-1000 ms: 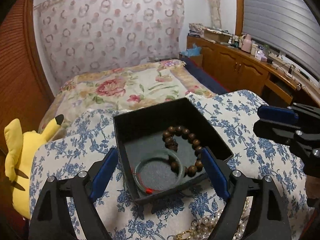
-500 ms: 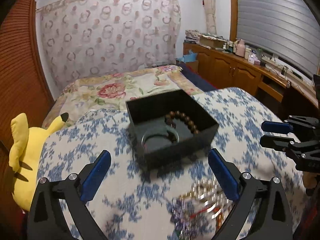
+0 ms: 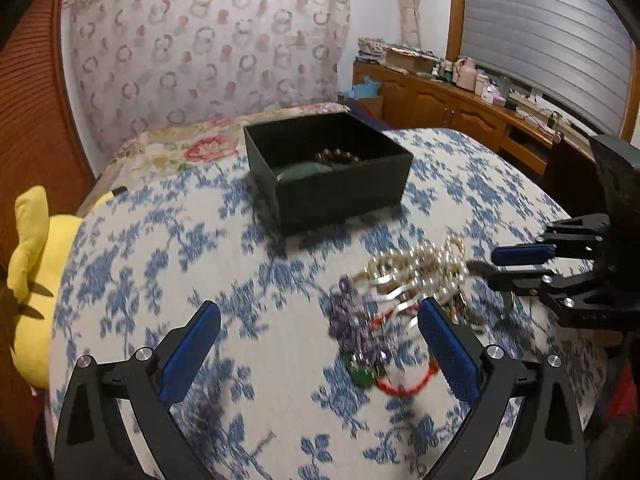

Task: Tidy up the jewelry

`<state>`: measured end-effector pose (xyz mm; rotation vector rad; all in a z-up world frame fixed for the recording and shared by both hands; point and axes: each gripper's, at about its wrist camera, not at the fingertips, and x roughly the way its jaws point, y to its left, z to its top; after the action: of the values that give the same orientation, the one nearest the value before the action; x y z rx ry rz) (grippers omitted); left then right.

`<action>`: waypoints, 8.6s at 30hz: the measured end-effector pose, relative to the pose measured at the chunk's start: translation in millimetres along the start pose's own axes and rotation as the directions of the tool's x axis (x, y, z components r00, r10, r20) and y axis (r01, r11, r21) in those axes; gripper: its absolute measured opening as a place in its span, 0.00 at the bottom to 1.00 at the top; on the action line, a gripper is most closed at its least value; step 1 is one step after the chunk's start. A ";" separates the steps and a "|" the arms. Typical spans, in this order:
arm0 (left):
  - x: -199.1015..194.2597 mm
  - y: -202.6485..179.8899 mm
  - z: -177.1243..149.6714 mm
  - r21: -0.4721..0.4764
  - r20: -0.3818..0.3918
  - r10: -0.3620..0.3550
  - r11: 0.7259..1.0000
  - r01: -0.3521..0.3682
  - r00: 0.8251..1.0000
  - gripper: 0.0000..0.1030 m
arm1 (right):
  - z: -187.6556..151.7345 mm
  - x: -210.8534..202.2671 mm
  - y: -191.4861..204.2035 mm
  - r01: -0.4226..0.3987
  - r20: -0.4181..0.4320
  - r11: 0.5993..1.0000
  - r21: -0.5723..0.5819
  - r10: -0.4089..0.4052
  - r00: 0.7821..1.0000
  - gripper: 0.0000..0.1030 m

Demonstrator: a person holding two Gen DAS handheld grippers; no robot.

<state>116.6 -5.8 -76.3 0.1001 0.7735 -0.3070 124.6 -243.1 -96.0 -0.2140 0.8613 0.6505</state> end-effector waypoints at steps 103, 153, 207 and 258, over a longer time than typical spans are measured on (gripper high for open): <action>1.8 61.4 99.2 -0.207 0.124 -0.031 0.977 0.056 0.992 0.17 | 141.8 44.4 -46.8 0.133 0.145 0.990 -0.046 -0.125 0.982 0.05; 14.9 33.1 82.6 -0.153 0.050 -0.038 0.987 0.046 0.998 0.32 | 79.6 -14.3 -53.4 0.154 0.179 0.988 0.017 -0.154 0.972 0.11; -25.3 0.7 -13.6 -0.153 0.007 -0.080 0.985 0.081 0.997 0.15 | 0.1 -14.6 16.7 0.017 0.084 1.000 -0.020 -0.015 0.996 0.11; -67.1 53.1 46.9 -0.158 0.187 -0.034 0.985 0.064 0.982 0.15 | 84.8 -15.3 66.4 -0.036 0.136 0.978 -0.206 0.065 0.989 0.03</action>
<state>119.3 51.0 2.9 -0.1013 0.6152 -0.2937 130.6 -161.3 -24.4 -0.3261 0.6646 0.7929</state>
